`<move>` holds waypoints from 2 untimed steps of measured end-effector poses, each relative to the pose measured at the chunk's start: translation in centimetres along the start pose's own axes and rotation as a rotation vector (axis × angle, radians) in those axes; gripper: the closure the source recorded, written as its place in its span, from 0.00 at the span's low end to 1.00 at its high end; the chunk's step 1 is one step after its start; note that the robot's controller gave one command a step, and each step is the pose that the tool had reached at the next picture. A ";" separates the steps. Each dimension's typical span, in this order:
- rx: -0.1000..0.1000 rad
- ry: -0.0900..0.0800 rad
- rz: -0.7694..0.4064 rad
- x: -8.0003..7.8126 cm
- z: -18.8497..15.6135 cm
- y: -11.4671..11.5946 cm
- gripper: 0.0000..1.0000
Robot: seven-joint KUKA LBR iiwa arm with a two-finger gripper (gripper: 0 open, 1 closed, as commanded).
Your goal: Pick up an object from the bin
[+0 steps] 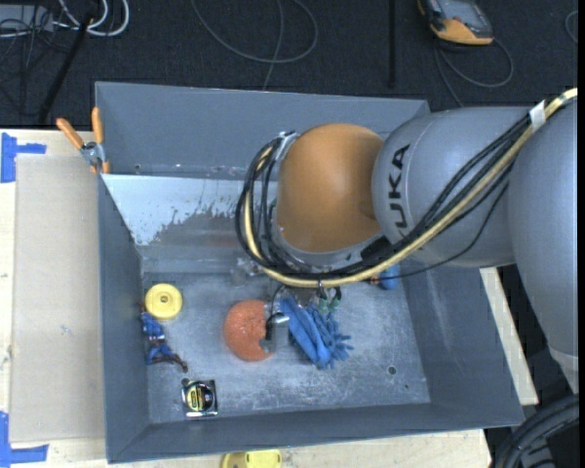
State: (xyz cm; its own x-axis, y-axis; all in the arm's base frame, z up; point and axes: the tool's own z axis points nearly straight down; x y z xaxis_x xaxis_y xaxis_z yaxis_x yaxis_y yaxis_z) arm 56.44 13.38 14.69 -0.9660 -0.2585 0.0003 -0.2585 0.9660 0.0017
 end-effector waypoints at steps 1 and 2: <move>0.001 0.001 -0.016 0.6 3.2 -0.5 1.00; 0.001 0.001 -0.015 0.6 3.2 -0.5 0.00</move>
Offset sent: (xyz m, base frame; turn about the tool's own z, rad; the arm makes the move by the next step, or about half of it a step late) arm 0.0000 0.0000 0.0000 0.0000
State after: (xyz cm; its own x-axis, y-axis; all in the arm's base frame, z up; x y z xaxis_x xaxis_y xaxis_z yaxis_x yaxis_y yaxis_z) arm 55.96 12.71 11.49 -0.9620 -0.2731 0.0010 -0.2731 0.9620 0.0010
